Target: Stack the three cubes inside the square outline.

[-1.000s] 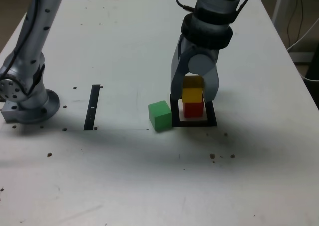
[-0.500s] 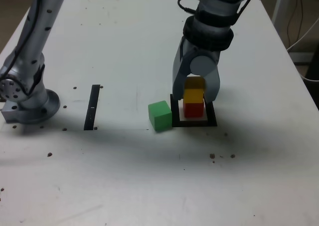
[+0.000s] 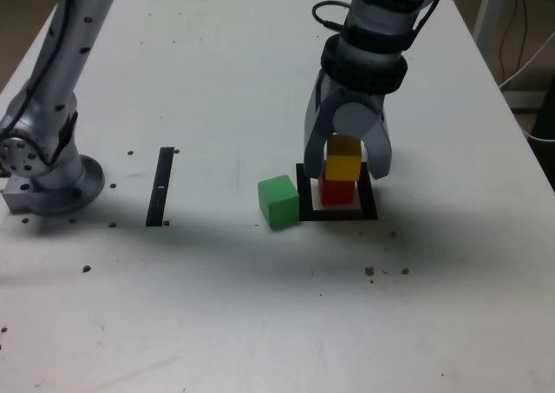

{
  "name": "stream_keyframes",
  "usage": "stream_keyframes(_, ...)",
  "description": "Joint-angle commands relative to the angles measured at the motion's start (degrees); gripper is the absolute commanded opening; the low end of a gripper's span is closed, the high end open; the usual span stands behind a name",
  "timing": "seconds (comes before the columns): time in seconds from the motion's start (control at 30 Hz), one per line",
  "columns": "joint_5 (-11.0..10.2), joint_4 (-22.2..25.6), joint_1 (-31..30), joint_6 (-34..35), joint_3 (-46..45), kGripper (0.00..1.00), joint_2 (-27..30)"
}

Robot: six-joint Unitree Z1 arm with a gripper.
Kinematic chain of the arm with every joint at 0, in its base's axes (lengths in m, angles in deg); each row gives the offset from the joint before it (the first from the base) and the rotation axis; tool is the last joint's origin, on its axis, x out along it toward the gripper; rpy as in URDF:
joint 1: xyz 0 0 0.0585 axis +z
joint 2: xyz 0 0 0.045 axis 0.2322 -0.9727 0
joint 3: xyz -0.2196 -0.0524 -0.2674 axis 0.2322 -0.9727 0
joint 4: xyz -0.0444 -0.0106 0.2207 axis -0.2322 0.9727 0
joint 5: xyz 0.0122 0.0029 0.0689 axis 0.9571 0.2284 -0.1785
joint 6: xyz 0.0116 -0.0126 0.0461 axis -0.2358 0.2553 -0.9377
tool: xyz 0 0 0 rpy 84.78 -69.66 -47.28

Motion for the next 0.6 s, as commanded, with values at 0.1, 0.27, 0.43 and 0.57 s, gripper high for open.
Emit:
stream_keyframes(0.1, -0.2, -0.4, 0.1, 0.1, -1.1, 0.99, 2.0)
stream_keyframes(0.27, -0.7, -0.5, 0.2, 0.7, -3.4, 1.00, 5.4)
stream_keyframes(0.43, -1.2, -0.7, 0.2, 1.4, -6.7, 1.00, 9.2)
stream_keyframes(0.57, -1.1, -1.6, 0.1, 1.7, -10.0, 1.00, 11.8)
